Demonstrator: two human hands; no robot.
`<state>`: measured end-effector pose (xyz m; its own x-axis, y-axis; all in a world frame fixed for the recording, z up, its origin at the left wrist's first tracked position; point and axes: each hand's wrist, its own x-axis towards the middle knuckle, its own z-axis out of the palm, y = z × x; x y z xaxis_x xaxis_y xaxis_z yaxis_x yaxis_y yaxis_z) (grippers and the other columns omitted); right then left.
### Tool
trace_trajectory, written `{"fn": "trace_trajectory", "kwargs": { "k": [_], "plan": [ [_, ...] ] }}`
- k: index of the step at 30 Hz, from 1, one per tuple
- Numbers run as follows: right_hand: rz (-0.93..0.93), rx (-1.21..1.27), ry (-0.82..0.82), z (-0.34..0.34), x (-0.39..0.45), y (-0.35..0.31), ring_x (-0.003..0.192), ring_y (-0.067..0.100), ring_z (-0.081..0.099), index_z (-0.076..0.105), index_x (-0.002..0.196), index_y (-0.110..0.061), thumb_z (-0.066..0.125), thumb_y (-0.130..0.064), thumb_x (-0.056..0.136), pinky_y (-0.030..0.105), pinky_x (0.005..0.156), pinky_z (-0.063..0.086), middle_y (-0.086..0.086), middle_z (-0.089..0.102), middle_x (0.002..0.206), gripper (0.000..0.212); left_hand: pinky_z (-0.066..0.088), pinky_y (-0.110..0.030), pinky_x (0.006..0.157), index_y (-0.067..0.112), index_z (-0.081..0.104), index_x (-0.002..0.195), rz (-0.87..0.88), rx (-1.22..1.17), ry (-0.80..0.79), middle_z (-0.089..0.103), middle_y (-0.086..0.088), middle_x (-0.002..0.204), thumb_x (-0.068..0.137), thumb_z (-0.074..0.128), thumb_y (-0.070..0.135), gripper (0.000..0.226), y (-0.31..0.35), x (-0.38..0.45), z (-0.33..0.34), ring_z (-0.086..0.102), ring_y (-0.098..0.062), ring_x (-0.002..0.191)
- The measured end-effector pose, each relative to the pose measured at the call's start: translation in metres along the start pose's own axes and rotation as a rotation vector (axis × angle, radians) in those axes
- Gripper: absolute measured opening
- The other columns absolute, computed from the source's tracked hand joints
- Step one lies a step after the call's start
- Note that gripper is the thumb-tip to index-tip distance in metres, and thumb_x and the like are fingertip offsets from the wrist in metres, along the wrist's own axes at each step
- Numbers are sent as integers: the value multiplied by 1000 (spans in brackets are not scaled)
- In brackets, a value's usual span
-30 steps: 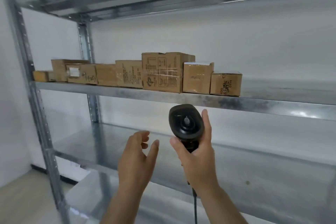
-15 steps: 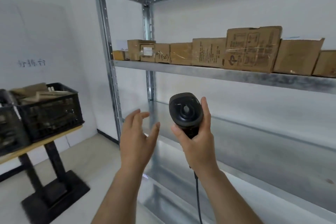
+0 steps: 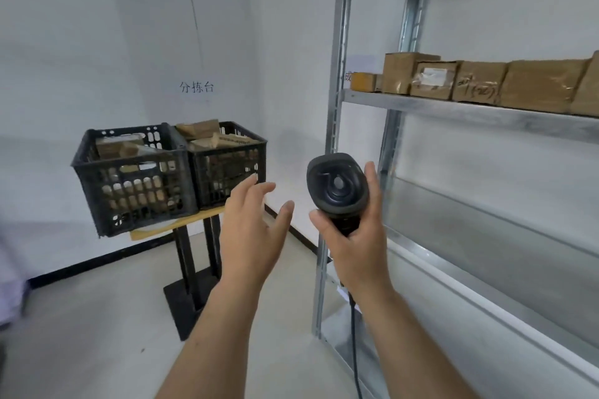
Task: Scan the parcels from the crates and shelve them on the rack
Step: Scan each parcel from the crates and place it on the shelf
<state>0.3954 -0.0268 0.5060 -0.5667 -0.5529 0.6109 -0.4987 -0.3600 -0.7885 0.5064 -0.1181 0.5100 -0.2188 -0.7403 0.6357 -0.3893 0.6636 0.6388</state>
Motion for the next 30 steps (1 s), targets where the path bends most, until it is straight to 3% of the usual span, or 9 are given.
{"fn": "trace_trajectory", "kwargs": {
  "k": [2, 3, 6, 8, 10, 14, 20, 25, 30],
  "plan": [
    [-8, 15, -34, 26, 2, 5, 129, -4, 46, 14, 134, -62, 78, -31, 78, 2, 99, 35, -15, 51, 141, 91, 37, -39, 108, 18, 59, 125, -14, 41, 19, 44, 0, 145, 88, 64, 38, 41, -22, 6, -11, 37, -13, 135],
    [-10, 19, -46, 37, 4, 9, 129, -7, 46, 13, 135, -61, 79, -32, 78, 1, 98, 35, -20, 51, 140, 91, 35, -36, 109, 17, 59, 124, -24, 56, 24, 44, -1, 145, 89, 64, 37, 41, -32, 9, -16, 37, -14, 135],
    [-1, 47, -109, 66, 10, 20, 108, -27, 48, 13, 138, -57, 80, -25, 81, -3, 85, 37, -54, 50, 110, 93, 31, -33, 110, 16, 59, 126, -72, 89, 37, 44, -3, 146, 88, 65, 36, 43, -61, 19, -26, 37, -17, 136],
    [17, 70, -148, 84, 15, 27, 103, -32, 45, 14, 141, -49, 78, -19, 82, -4, 82, 35, -62, 45, 102, 93, 29, -37, 112, 16, 60, 127, -96, 112, 50, 42, -3, 148, 88, 66, 35, 44, -78, 26, -30, 35, -19, 138],
    [30, 94, -176, 104, 23, 35, 104, -34, 42, 14, 142, -45, 77, -14, 83, -6, 84, 32, -57, 48, 104, 91, 25, -36, 114, 19, 57, 131, -115, 153, 40, 38, -2, 151, 89, 64, 37, 47, -95, 34, -32, 31, -18, 140],
    [25, 114, -227, 154, 45, 58, 109, -33, 40, 16, 133, -56, 78, -17, 83, -5, 88, 32, -40, 42, 122, 89, 18, -35, 117, 22, 49, 139, -128, 287, 3, 30, -1, 156, 90, 60, 43, 54, -136, 59, -36, 23, -17, 144],
    [39, 176, -279, 229, 99, 100, 104, -35, 42, 16, 136, -51, 78, -12, 82, -6, 83, 33, -56, 47, 104, 92, 20, -39, 116, 20, 54, 135, -152, 390, 5, 34, -5, 154, 89, 63, 40, 52, -197, 124, -32, 27, -22, 143],
    [28, 195, -329, 281, 162, 131, 107, -33, 41, 12, 144, -45, 78, -13, 82, -5, 86, 33, -39, 44, 119, 96, 18, -39, 119, 23, 49, 140, -168, 431, -5, 32, -1, 155, 90, 58, 45, 55, -237, 192, -15, 22, -19, 145],
    [17, 205, -392, 328, 213, 160, 109, -33, 40, 10, 150, -39, 78, -13, 82, -6, 87, 32, -38, 42, 121, 99, 16, -41, 121, 21, 49, 140, -191, 466, 11, 35, 0, 154, 91, 58, 45, 56, -277, 247, -5, 22, -18, 146]
  ]
}}
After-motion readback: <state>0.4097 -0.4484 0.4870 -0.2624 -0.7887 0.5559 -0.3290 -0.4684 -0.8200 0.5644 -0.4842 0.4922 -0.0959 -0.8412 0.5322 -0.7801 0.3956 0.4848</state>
